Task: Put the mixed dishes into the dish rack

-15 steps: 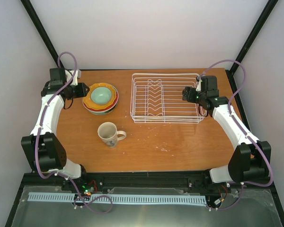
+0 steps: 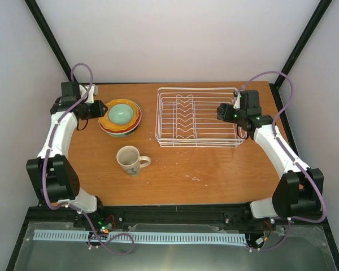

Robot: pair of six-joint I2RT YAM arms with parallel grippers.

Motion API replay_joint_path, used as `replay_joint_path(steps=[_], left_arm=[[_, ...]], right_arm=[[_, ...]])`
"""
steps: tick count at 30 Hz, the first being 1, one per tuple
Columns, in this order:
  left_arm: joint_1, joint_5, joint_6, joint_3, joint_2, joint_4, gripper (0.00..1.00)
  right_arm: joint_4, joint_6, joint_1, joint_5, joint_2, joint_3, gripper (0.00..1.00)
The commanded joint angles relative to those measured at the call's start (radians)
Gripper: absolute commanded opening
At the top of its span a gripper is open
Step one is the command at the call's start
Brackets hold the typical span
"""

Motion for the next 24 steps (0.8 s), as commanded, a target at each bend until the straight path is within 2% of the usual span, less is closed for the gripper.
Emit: replay_joint_path(steps=[1, 19, 24], left_arm=[[-0.002, 0.0, 0.001, -0.005, 0.023, -0.029, 0.29], [-0.006, -0.103, -0.008, 0.017, 0.167, -0.042, 0.26], [-0.017, -0.076, -0.006, 0.05, 0.201, -0.041, 0.28]], right_arm=[[0.018, 0.008, 0.001, -0.025, 0.012, 0.028, 0.85], [0.04, 0.015, 0.001, -0.052, 0.023, 0.019, 0.85], [0.05, 0.017, 0.001, -0.06, 0.032, 0.019, 0.85]])
